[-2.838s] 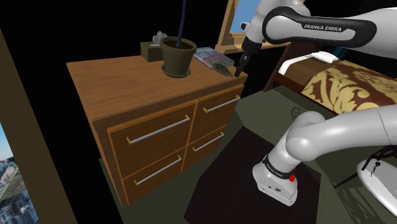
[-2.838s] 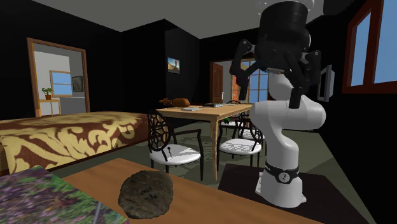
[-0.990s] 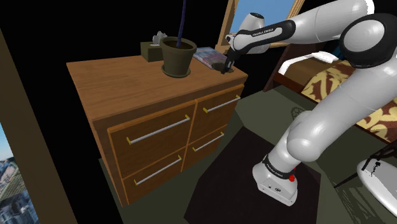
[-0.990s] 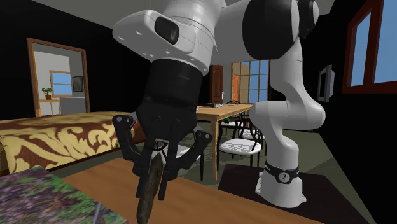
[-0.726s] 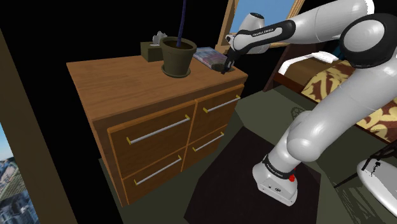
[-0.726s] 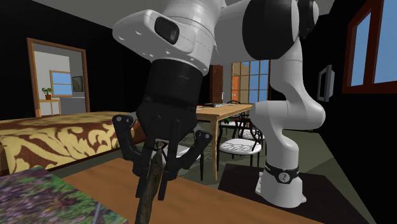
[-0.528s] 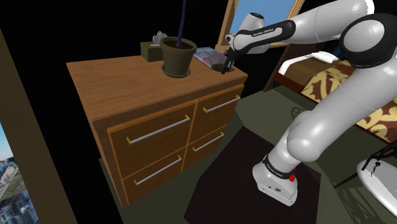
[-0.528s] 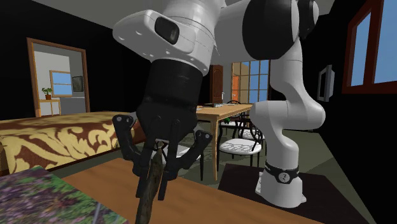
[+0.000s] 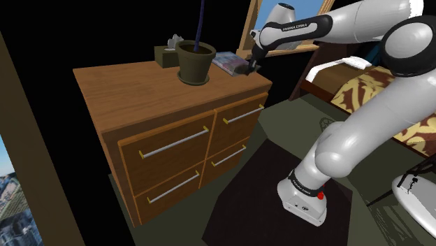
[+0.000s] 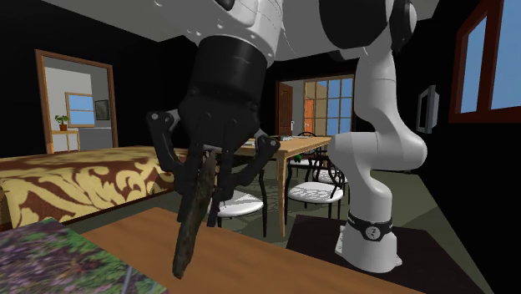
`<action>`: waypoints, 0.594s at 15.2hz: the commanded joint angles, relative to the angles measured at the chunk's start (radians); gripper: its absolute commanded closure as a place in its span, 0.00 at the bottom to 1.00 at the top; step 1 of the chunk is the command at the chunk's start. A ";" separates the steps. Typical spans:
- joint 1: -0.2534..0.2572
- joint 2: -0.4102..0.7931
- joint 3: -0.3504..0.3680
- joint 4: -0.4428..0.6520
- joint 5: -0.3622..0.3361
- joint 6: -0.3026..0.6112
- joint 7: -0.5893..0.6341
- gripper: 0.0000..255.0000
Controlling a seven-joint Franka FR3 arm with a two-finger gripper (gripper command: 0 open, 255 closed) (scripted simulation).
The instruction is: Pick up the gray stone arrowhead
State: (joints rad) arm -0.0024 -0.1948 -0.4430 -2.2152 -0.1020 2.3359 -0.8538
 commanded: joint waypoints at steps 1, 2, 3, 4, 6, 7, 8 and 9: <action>0.000 -0.007 0.002 0.019 -0.002 -0.025 0.000 1.00; 0.000 -0.011 0.003 0.029 -0.003 -0.039 0.001 1.00; 0.000 -0.014 0.004 0.039 -0.004 -0.053 0.002 1.00; 0.000 -0.018 0.006 0.049 -0.005 -0.066 0.003 1.00; 0.000 -0.024 0.008 0.070 -0.006 -0.094 0.004 1.00; 0.000 -0.027 0.010 0.081 -0.007 -0.107 0.005 1.00; 0.000 -0.028 0.010 0.083 -0.007 -0.109 0.005 1.00; 0.000 -0.027 0.010 0.083 -0.007 -0.109 0.005 1.00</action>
